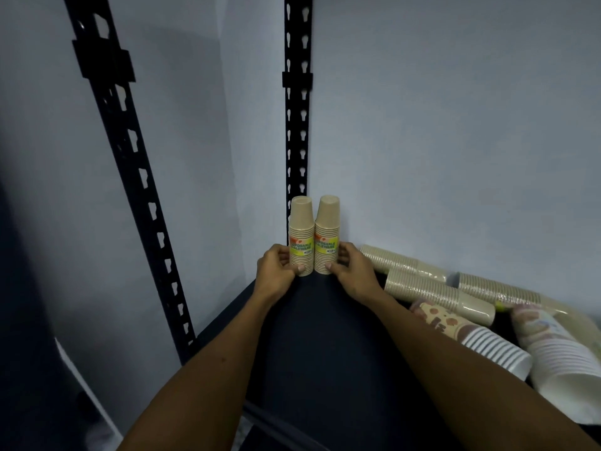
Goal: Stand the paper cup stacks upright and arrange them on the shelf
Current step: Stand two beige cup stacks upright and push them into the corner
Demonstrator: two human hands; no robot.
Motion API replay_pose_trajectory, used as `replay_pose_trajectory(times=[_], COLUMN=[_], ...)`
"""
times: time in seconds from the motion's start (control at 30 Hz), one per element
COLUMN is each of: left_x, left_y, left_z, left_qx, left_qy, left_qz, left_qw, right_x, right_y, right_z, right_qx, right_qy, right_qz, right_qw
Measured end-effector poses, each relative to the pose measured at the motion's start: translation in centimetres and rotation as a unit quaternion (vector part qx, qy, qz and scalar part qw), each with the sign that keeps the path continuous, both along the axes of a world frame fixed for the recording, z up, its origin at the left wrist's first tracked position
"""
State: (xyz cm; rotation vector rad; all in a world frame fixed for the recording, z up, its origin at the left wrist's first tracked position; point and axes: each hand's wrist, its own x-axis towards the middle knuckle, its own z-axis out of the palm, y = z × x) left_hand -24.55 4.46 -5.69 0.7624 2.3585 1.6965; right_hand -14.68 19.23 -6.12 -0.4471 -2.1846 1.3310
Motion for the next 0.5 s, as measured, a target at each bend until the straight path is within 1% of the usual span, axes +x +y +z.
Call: replay_pose_trajectory(times=[0.23, 0.5], left_x=[-0.47, -0.42], left_y=[0.41, 0.61], left_z=[-0.20, -0.35], left_qx=[0.002, -0.001], left_qy=[-0.006, 0.015], left_qz=[0.004, 0.008], left_qw=[1.000, 1.000], right_x=[-0.41, -0.47], right_y=[0.53, 0.35], right_z=[-0.68, -0.67], right_qx=[-0.018, -0.012], right_qy=[0.013, 0.019], right_qz=[0.001, -0.005], right_qw=[1.000, 1.000])
